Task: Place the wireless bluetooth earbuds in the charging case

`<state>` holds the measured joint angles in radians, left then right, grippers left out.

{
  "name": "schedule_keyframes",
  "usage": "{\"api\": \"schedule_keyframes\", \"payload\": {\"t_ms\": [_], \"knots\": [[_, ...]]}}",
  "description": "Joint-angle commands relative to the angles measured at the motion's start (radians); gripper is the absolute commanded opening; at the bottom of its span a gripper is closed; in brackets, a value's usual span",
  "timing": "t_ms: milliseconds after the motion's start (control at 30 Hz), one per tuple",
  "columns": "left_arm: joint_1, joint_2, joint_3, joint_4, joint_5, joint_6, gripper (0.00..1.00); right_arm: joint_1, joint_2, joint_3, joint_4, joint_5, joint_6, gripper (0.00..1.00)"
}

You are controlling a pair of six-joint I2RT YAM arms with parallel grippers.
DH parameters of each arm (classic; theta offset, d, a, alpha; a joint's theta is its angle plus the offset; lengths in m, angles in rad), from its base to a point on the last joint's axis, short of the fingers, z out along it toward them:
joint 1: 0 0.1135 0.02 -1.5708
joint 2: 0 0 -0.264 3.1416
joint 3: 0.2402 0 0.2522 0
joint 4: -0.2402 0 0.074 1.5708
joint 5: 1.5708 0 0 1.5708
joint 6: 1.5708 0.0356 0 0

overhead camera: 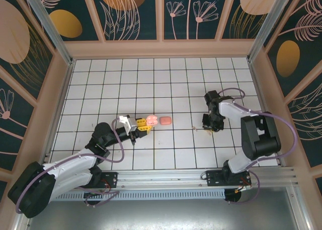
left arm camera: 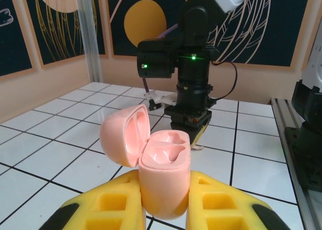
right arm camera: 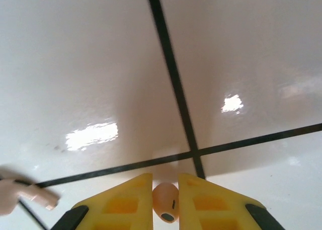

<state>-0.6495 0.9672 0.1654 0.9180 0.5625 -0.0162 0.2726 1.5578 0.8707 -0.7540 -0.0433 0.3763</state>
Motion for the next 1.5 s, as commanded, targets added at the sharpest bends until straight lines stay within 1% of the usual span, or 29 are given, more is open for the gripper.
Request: {"api": "schedule_keyframes", "payload": {"t_ms": [0, 100, 167, 233, 333, 467, 700, 867, 1000, 1133, 1300, 1467], "knots": [[-0.014, 0.033, -0.030, 0.147, -0.038, -0.024, 0.17, 0.027, -0.109, -0.004, 0.070, -0.064, 0.016, 0.15], [-0.030, 0.087, -0.035, 0.226, -0.065, -0.037, 0.17, 0.061, -0.185, -0.013, 0.169, -0.141, 0.020, 0.15], [-0.044, 0.132, -0.035, 0.287, -0.082, -0.040, 0.17, 0.095, -0.221, -0.023, 0.249, -0.164, 0.035, 0.15], [-0.062, 0.173, -0.035, 0.341, -0.105, -0.039, 0.16, 0.149, -0.256, -0.051, 0.358, -0.162, 0.059, 0.15], [-0.080, 0.224, -0.035, 0.417, -0.124, -0.037, 0.15, 0.218, -0.318, -0.102, 0.549, -0.202, 0.097, 0.15], [-0.091, 0.262, -0.006, 0.429, -0.118, -0.029, 0.15, 0.269, -0.415, -0.181, 0.808, -0.276, 0.134, 0.15], [-0.095, 0.259, 0.002, 0.421, -0.125, -0.012, 0.15, 0.356, -0.568, -0.310, 1.123, -0.338, 0.180, 0.16], [-0.096, 0.251, 0.005, 0.420, -0.130, -0.016, 0.15, 0.422, -0.601, -0.384, 1.320, -0.369, 0.216, 0.18], [-0.097, 0.245, 0.008, 0.422, -0.134, -0.019, 0.15, 0.489, -0.583, -0.400, 1.413, -0.371, 0.216, 0.18], [-0.097, 0.241, 0.013, 0.415, -0.136, -0.019, 0.15, 0.545, -0.580, -0.406, 1.467, -0.359, 0.197, 0.18], [-0.096, 0.243, 0.022, 0.418, -0.132, -0.028, 0.15, 0.581, -0.561, -0.409, 1.499, -0.348, 0.191, 0.19], [-0.097, 0.240, 0.027, 0.424, -0.128, -0.035, 0.15, 0.590, -0.530, -0.410, 1.512, -0.342, 0.190, 0.19]]}}
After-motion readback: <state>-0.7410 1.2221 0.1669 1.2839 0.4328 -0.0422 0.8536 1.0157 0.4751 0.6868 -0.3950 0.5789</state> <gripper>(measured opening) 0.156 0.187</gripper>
